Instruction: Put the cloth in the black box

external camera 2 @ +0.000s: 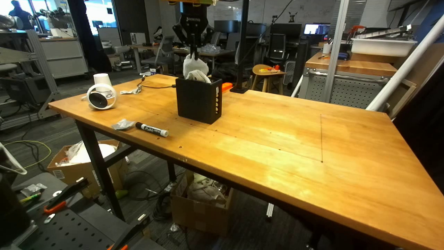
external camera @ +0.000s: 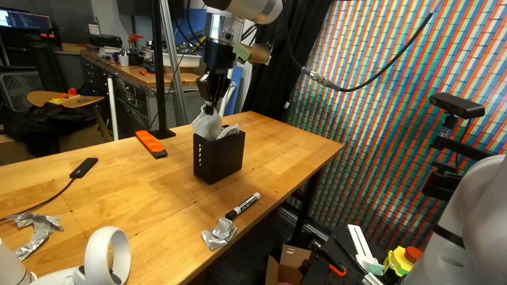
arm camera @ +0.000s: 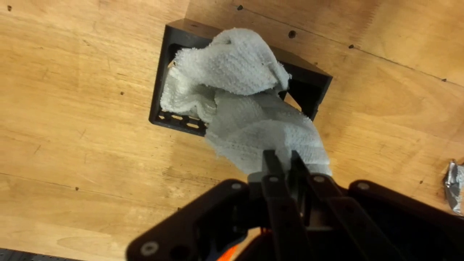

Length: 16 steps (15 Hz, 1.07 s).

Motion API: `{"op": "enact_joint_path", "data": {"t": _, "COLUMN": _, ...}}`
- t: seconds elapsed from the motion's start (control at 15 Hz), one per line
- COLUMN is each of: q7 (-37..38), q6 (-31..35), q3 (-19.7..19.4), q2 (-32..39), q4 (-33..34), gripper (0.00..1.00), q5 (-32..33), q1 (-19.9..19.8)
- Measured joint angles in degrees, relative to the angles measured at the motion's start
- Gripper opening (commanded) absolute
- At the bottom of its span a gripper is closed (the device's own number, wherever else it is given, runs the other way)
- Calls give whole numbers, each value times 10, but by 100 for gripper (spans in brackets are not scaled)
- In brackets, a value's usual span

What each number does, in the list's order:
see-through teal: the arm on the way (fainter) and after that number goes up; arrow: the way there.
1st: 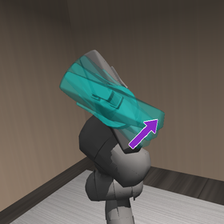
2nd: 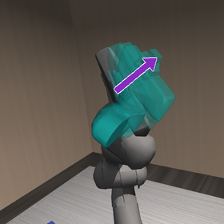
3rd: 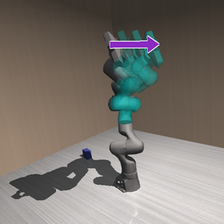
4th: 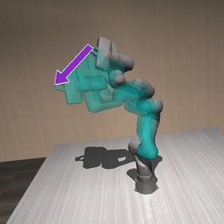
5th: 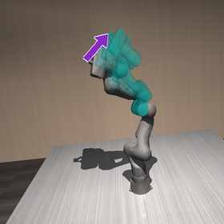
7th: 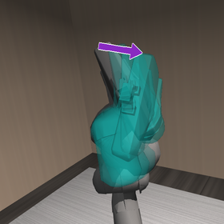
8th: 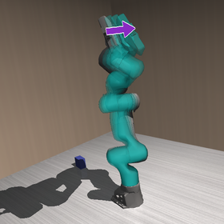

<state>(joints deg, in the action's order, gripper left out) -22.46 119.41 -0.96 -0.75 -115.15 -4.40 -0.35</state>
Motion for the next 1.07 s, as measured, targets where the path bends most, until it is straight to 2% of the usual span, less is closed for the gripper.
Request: {"op": "enact_joint_path", "data": {"t": 1.07, "q7": 0, "q6": 0, "q3": -2, "q2": 63, "q4": -14, "gripper": 12, "q5": 45, "q1": -7}}
